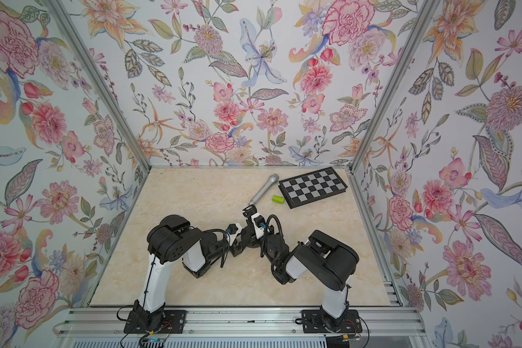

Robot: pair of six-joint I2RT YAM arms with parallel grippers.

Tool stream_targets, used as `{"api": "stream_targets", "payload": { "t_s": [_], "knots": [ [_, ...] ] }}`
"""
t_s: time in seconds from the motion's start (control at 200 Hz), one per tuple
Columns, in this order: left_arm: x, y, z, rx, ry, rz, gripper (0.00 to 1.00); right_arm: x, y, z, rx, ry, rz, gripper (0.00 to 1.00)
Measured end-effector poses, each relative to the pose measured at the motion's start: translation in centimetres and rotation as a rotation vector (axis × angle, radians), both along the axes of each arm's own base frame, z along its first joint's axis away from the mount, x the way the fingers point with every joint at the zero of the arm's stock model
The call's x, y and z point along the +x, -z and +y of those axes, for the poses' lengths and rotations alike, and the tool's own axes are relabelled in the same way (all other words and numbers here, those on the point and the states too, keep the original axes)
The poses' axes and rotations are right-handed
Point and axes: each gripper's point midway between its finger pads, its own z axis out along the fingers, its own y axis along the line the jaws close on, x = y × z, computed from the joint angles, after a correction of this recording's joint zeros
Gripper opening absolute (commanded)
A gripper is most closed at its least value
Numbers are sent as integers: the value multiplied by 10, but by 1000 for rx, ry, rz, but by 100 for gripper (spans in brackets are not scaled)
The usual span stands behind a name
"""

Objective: Assemble a microphone stand
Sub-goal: Screw the microphone stand pole into the microphone stand base.

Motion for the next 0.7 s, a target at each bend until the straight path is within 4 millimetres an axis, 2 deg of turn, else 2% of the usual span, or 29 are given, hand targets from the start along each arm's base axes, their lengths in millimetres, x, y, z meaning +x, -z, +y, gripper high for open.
{"api": "stream_targets", "payload": {
  "t_s": [0.095, 0.21, 0.27, 0.35, 0.495, 0.701],
  "knots": [
    [0, 0, 0, 0, 0, -1, 56, -2, -1, -3, 19, 77, -17, 1],
    [0, 0, 0, 1, -3, 0, 56, -4, -1, -4, -5, 52, -31, 46],
    [0, 0, 0, 1, -3, 0, 56, -8, 0, -6, -28, -15, -32, 58],
    [0, 0, 0, 1, -4, -1, 56, -10, 3, -15, -45, -115, -19, 65],
    [0, 0, 0, 1, -5, -2, 56, -4, -14, -29, -11, -317, -23, 64],
    [0, -1, -1, 1, -2, -7, 56, -8, -25, -23, 8, -586, -11, 59]
  ]
}}
